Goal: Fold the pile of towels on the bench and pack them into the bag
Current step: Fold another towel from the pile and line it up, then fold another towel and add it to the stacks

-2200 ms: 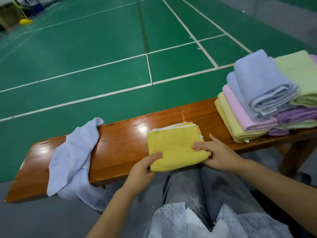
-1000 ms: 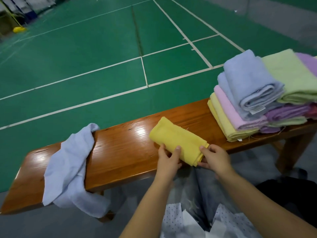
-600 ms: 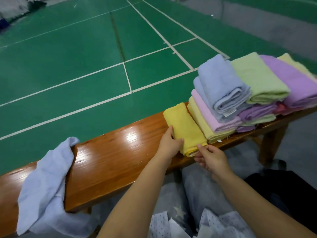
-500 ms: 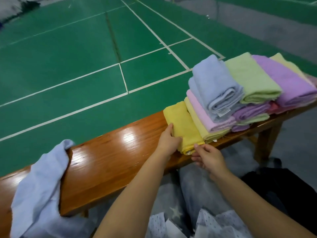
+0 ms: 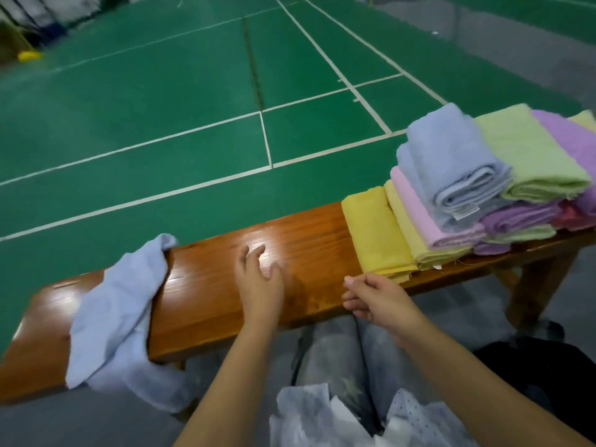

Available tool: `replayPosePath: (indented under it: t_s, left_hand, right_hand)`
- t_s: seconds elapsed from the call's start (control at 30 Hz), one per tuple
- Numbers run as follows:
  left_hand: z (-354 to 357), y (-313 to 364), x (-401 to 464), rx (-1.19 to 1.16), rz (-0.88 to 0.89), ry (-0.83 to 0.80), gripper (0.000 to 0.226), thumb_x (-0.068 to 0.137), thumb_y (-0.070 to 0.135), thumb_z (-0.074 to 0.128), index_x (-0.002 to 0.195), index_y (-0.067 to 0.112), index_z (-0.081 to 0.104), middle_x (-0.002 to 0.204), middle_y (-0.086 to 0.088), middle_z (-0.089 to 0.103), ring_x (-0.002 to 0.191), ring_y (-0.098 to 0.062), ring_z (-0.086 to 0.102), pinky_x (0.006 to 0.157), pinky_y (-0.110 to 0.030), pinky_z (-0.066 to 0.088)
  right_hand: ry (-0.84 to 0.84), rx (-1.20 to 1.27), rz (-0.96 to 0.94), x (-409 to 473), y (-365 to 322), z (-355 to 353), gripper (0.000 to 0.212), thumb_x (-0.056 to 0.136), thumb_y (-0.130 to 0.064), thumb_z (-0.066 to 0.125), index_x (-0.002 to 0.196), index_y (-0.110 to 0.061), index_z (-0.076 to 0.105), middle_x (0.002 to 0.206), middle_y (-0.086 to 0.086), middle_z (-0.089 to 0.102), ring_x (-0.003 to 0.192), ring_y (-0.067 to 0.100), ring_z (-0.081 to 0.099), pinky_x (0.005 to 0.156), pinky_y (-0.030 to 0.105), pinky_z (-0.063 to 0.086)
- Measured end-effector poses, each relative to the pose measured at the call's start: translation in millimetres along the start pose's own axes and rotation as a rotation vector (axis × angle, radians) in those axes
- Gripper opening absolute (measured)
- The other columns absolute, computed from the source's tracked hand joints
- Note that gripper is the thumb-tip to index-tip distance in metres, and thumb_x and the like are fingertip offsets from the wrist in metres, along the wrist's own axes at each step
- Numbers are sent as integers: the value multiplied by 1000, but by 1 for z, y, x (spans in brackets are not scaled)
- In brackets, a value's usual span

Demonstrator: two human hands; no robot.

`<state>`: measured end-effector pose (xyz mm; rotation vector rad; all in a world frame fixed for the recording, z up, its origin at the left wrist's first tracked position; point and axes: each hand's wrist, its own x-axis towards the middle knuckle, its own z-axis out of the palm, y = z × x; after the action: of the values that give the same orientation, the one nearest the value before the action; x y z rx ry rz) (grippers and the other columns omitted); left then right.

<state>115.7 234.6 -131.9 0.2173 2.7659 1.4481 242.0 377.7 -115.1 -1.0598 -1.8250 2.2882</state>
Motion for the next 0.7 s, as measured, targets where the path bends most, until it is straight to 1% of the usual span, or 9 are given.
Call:
replayPosePath:
  t_s: [0.07,0.2,0.27,0.37,0.43,0.47,0.53,0.6,0.7]
  left_hand:
    - [-39,-21,9,111,-3,179,37,92,12,57,129,12,54,149,-7,31,138,-23,31,111,-27,23]
    - [-117,-76,27,334,-135,419,46,87,15,61,131,5,54,149,-18,34,137,-34,30,114,-46,26]
    - [-150,-101,31,450,-203,456,51,88,23,64,134,5,51,151,-19,32,138,-37,29,111,-50,29]
    - [-183,-131,33,562,-434,360,59,89,32,64,138,5,46,147,-19,38,135,-38,35,104,-51,36]
    - [-193,-143,31,516,-542,268,40,93,29,60,122,3,56,131,-22,53,121,-40,49,90,-46,42]
    - [-195,-147,28,490,-542,238,23,94,26,57,103,5,61,117,-23,60,110,-40,55,81,-42,43]
    - [-196,-150,22,467,-465,256,20,96,22,54,79,11,55,91,-18,63,91,-35,59,71,-35,41]
    - [-193,-142,15,457,-385,310,21,97,23,53,84,8,61,85,-11,64,92,-34,61,74,-34,42]
    - [-185,-120,12,276,-276,344,29,99,27,51,117,7,63,112,-11,66,111,-31,58,85,-31,40]
  right_hand:
    - [-90,-83,-12,-3,-5,21,21,93,-29,58,95,-9,64,83,2,70,71,8,66,61,19,48]
    - [-250,-257,-40,-10,-12,62,20,92,-33,59,93,-14,66,89,1,72,83,13,68,69,23,51]
    - [-305,-317,-49,-12,-15,78,20,92,-33,59,93,-15,66,90,1,71,85,14,68,72,24,53]
    - [-346,-355,-54,-10,-15,95,19,92,-33,59,92,-16,66,90,1,71,85,14,68,75,26,55]
    - [-352,-357,-53,-9,-15,100,17,91,-33,60,90,-16,66,89,1,72,85,14,69,76,26,55]
    - [-350,-358,-53,-8,-14,101,17,91,-32,60,89,-16,66,89,1,72,84,14,69,76,27,55]
    - [-343,-364,-55,-7,-14,101,18,91,-32,61,90,-15,66,89,2,72,85,15,69,76,27,55]
    - [-327,-369,-56,-5,-13,97,19,91,-32,60,91,-14,66,90,2,71,86,16,68,77,27,55]
    - [-297,-358,-51,-2,-13,91,18,91,-31,60,92,-13,65,91,3,71,86,15,68,75,26,54]
